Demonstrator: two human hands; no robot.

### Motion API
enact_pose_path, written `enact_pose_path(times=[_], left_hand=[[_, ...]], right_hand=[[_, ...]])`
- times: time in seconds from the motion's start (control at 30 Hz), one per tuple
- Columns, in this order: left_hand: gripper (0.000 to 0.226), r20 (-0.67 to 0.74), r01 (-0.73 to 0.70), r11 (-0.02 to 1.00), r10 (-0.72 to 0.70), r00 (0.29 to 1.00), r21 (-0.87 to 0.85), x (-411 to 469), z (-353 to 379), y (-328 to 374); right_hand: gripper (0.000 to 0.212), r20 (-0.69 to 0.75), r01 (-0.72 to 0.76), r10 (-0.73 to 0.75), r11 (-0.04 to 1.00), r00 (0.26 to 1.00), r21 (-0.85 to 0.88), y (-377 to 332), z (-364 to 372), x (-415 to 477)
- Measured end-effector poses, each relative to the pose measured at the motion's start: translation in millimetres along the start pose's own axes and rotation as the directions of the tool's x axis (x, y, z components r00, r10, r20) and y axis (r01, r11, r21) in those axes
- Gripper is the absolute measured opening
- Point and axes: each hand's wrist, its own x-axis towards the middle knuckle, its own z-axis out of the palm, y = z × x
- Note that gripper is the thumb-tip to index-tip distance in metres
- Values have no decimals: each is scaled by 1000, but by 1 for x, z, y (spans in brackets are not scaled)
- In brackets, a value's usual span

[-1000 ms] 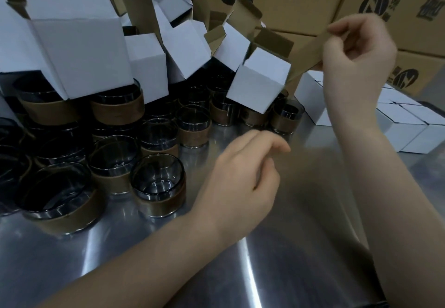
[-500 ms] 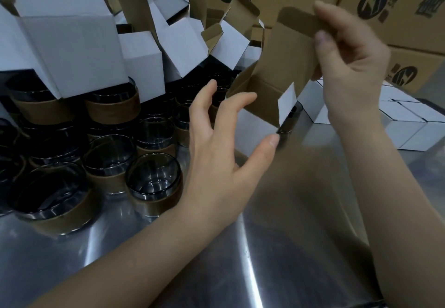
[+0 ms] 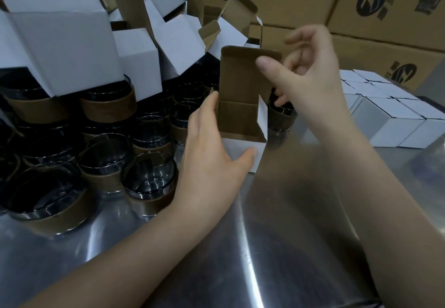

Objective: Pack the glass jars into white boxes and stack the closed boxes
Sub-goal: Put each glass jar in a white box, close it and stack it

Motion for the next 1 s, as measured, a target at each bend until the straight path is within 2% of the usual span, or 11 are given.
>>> enact_pose_path(times=[0.1, 0.2, 0.23, 0.3, 0.43, 0.53, 0.77, 0.87, 1.0], left_hand=[[92, -10, -2, 999, 2, 1000, 39, -1, 2, 0], [97, -11, -3, 998, 4, 1000, 67, -2, 4, -1], [99, -11, -2, 998, 2, 1000, 70, -2, 4, -2], [101, -12, 9, 998, -8, 1000, 70, -1, 4, -3], [105, -21, 71, 997, -70, 997, 28, 3, 3, -2], [107, 3, 139, 987, -139, 990, -87, 6, 0, -2], [94, 19, 210, 961, -210, 977, -180, 5, -1, 2], [78, 4, 232, 947, -237, 972, -225, 4, 0, 1], [75, -24, 252, 934, -267, 964, -255, 5, 2, -2]], right_hand=[[62, 116, -246, 272, 949, 955, -195, 5, -2, 4], [78, 336, -328, 441, 880, 832, -343, 9, 1, 2], [81, 374, -340, 455, 879, 808, -333, 9, 2, 1], [72, 389, -380, 459, 886, 799, -266, 10, 3, 1], [28, 403, -461, 455, 883, 794, -88, 13, -2, 3], [14, 447, -513, 459, 858, 768, 1, 21, -8, 5], [20, 623, -633, 450, 768, 640, 95, 40, -20, 8], [29, 679, -663, 462, 747, 571, 49, 43, -22, 7], [39, 629, -635, 534, 768, 565, -81, 46, -25, 9]])
